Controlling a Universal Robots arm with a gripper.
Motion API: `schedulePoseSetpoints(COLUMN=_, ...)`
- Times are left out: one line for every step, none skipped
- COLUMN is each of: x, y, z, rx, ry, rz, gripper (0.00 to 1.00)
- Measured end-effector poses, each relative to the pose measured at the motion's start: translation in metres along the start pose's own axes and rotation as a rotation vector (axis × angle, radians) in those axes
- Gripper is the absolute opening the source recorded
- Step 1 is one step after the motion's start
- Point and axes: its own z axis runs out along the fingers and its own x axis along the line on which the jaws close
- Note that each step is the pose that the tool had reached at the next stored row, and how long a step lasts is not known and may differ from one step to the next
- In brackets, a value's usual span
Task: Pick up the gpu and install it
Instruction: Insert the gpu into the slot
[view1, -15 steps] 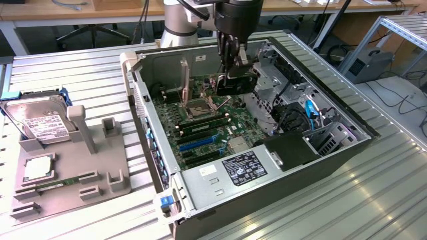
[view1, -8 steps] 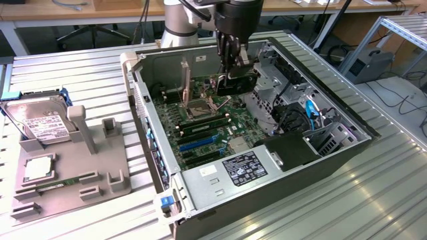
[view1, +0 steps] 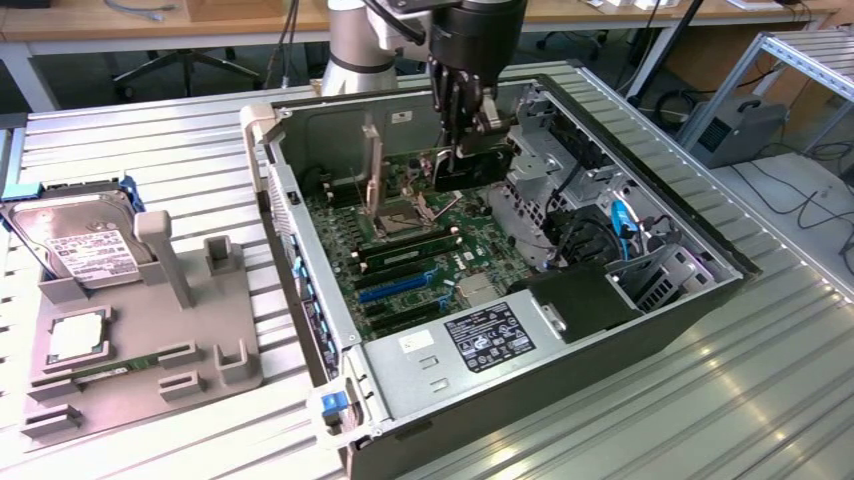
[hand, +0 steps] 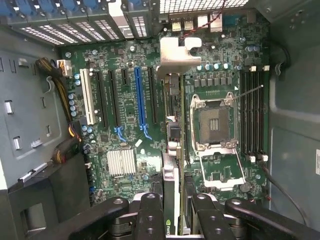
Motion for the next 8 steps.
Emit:
schedulePoseSetpoints(x=0.0000, y=0.0000, z=0.0000, rx=0.0000, ry=-0.0006, rz=-0.006, gripper=0.27)
schedulePoseSetpoints(x=0.0000, y=0.0000, z=0.0000, rx=0.0000, ry=-0.0013, rz=-0.012, gripper=0.27)
schedulePoseSetpoints(x=0.0000, y=0.0000, z=0.0000, rx=0.0000, ry=-0.0019, rz=-0.019, gripper=0.27)
schedulePoseSetpoints(x=0.0000, y=0.0000, z=0.0000, rx=0.0000, ry=-0.0023, rz=-0.023, gripper=0.27)
schedulePoseSetpoints(x=0.0000, y=0.0000, z=0.0000, rx=0.0000, ry=-0.0028, rz=-0.028, gripper=0.27)
schedulePoseSetpoints(x=0.0000, y=0.0000, z=0.0000, rx=0.0000, ry=-0.0029, rz=-0.029, gripper=0.27)
schedulePoseSetpoints(x=0.0000, y=0.0000, z=0.0000, rx=0.0000, ry=-0.0030, rz=-0.029, gripper=0.27)
schedulePoseSetpoints(x=0.0000, y=0.0000, z=0.0000, rx=0.0000, ry=-0.0029, rz=-0.029, gripper=0.27)
